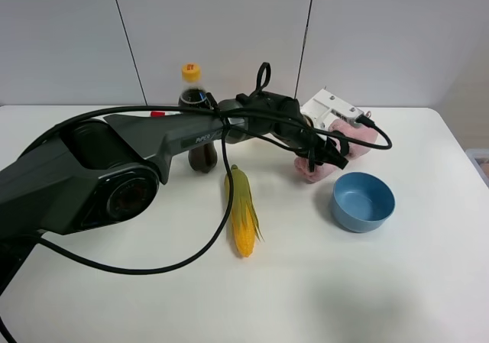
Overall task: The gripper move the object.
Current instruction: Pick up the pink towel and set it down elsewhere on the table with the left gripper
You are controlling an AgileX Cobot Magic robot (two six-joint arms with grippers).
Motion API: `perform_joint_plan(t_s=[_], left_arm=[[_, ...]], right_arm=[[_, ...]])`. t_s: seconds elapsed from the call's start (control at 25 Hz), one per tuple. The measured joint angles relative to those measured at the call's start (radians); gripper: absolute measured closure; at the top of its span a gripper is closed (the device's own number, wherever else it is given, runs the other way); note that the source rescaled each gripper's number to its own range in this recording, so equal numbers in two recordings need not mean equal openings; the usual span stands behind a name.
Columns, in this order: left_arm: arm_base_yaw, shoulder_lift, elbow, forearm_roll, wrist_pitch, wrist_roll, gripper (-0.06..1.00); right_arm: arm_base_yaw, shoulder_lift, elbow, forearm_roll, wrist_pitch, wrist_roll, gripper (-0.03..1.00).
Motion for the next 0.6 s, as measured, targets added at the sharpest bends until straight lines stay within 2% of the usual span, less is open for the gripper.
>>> perform_joint_plan(t_s=[0.2,0.32,0.44,0.6], left_arm=[[0.0,-0.107,0.0,0.005,0.004,0.0,0.94],[0.0,-0.207,0.0,0.005,0.051,0.0,0.94],[-0.002,-0.304,0.0,0.009,0.159,0.005,0.94],[-0.005,-0.411,0.0,0.041,0.403,0.015,0.94]], right_arm=[[0.0,0.0,0.0,0.0,0.0,0.0,-0.03],[0.0,0.0,0.0,0.0,0.0,0.0,-0.03],[0.0,0.0,0.0,0.0,0.0,0.0,-0.03],[0.0,0.0,0.0,0.0,0.0,0.0,-0.03]])
